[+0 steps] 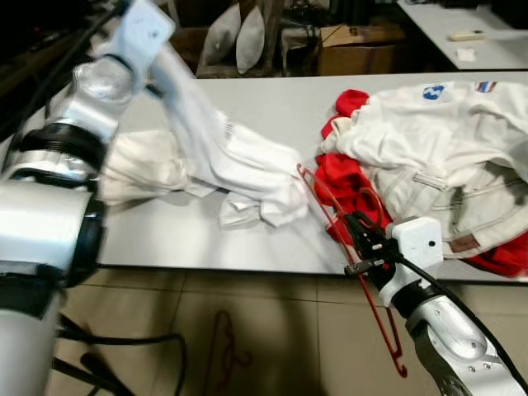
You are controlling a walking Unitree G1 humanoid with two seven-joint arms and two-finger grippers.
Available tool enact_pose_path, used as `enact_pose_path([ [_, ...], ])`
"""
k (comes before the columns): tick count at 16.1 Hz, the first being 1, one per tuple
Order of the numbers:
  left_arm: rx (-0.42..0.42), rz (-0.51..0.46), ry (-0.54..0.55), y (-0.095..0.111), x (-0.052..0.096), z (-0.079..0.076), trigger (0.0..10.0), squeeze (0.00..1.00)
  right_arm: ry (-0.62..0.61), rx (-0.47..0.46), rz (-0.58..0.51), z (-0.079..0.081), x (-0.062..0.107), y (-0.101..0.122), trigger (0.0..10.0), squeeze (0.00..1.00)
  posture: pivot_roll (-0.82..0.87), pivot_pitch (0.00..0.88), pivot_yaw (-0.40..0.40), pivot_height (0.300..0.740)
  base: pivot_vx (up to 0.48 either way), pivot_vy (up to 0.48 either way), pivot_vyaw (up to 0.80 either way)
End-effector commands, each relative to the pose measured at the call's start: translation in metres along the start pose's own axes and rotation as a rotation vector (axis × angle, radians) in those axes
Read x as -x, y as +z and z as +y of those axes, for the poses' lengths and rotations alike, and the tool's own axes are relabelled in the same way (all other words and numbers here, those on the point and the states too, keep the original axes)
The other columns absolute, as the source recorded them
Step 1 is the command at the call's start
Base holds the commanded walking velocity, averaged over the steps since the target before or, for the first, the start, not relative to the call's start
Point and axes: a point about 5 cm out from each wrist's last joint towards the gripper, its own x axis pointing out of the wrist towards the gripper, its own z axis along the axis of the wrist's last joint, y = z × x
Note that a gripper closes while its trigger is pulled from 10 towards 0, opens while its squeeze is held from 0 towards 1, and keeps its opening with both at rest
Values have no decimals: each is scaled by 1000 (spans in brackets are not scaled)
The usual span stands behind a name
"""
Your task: Hang hanger
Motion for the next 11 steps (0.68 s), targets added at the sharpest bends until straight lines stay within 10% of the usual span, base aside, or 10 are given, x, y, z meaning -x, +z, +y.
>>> enact_pose_path([
  [1,-53,-32,165,5,1,29,10000,0,22,-9,-35,1,1,8,10000,0,-117,0,72,740,0,0,0],
  [4,-124,-77,301,13,3,51,10000,0,56,-4,-36,3,-1,8,10000,0,-119,0,70,740,0,0,0],
  [8,-244,-23,205,-5,3,23,10000,0,67,-15,-38,7,1,8,10000,0,-126,0,82,740,0,0,0],
  [11,-44,79,5,-29,6,-11,10000,0,94,-25,-45,10,3,9,10000,0,-132,0,89,740,0,0,0],
])
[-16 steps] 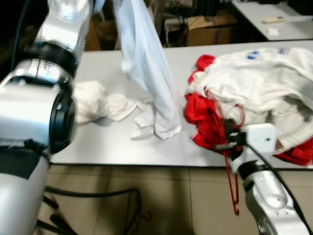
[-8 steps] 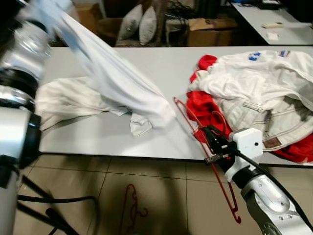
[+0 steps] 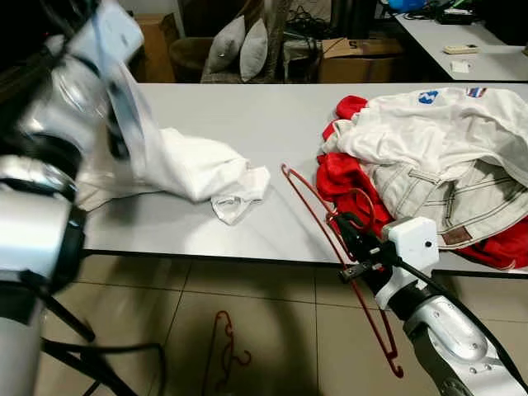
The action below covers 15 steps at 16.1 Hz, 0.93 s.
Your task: Hang hanger
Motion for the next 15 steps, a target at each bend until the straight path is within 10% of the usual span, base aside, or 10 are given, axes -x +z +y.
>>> enact_pose_path([
  [1,99,88,-86,-17,3,-13,10000,0,50,-3,-20,5,3,4,10000,0,-135,0,92,740,0,0,0],
  [4,201,214,-245,-43,13,-43,10000,0,168,12,-29,9,10,12,10000,0,-135,0,92,740,0,0,0],
  [5,217,229,-281,-46,15,-46,10000,667,171,14,-28,8,10,13,10000,0,-135,0,92,740,0,0,0],
  [6,249,246,-366,-50,18,-53,10000,1000,178,23,-27,6,11,14,10000,0,-133,0,96,740,0,0,0],
  [9,273,231,-577,-51,24,-62,10000,1000,197,42,-22,3,12,15,10000,0,-126,0,98,740,0,0,0],
  [15,376,62,-578,-34,19,-27,10000,1000,194,23,-21,-1,8,15,10000,0,-94,0,77,740,0,0,0],
])
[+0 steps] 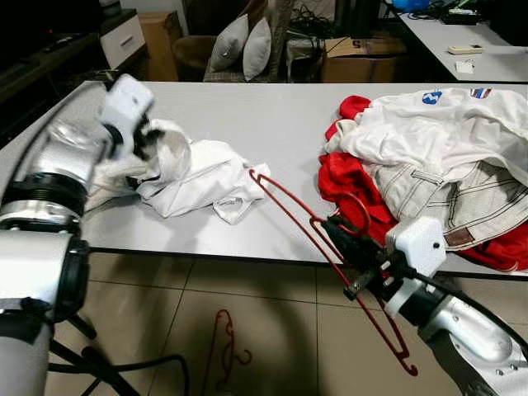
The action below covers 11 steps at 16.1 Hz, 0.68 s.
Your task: Hang hanger
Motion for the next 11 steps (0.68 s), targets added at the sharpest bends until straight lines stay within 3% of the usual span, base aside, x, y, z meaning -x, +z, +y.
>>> enact_pose_path([
  [1,47,-85,51,9,8,13,10000,1000,-23,-11,1,-5,-1,0,10000,0,-89,0,71,740,0,0,0],
  [2,112,-119,71,14,11,18,10000,1000,-34,-13,-1,-7,-1,0,10000,0,-89,0,71,740,0,0,0],
  [3,200,-219,87,26,19,26,10000,1000,-38,-30,-7,-9,-1,0,10000,0,-83,0,62,740,0,0,0],
  [5,271,-356,95,38,26,28,10000,1000,-47,-34,-5,-11,-1,0,10000,0,-76,0,52,740,0,0,0],
  [9,362,-500,91,48,37,19,10000,1000,-98,-30,-19,-15,-3,2,10000,0,-75,0,55,740,0,0,0],
  [10,415,-528,74,46,38,4,10000,1000,-150,-27,-23,-18,-4,1,10000,0,-71,0,60,740,0,0,0],
  [11,460,-582,24,33,45,-46,10000,1000,-249,-61,-17,-20,-6,-3,10000,0,-70,0,63,740,0,0,0],
])
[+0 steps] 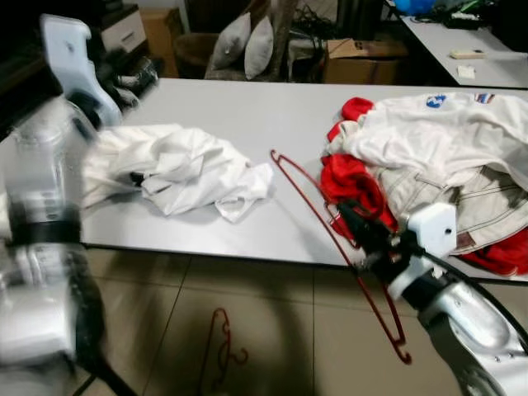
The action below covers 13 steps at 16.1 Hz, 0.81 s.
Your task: Hang hanger
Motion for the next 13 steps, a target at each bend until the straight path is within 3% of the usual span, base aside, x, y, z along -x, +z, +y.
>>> enact_pose_path([
  [1,30,14,-33,-15,6,-22,10000,773,-68,-4,32,-3,-1,-6,10000,0,-68,1,63,740,0,0,0],
  [2,49,24,-41,-26,12,-31,10000,773,-97,-6,41,-2,-1,-9,10000,0,-68,1,63,740,0,0,0],
  [3,26,54,-61,-47,22,-47,10000,0,-171,3,75,-4,-1,-17,10000,0,-68,1,63,740,0,0,0],
  [4,-15,112,-75,-70,33,-63,10000,0,-194,25,70,-1,-1,-17,10000,0,-70,3,60,740,0,0,0],
  [6,-39,136,-75,-80,37,-69,10000,0,-188,44,48,2,-2,-14,10000,0,-80,2,58,740,0,0,0],
  [10,-45,131,-45,-72,43,-78,10000,0,-186,72,7,1,-5,-7,10000,0,-91,0,38,740,0,0,0],
  [13,-52,98,-9,-68,50,-86,10000,0,-193,121,-15,-7,-8,-3,10000,0,-88,0,16,740,0,-416,0],
])
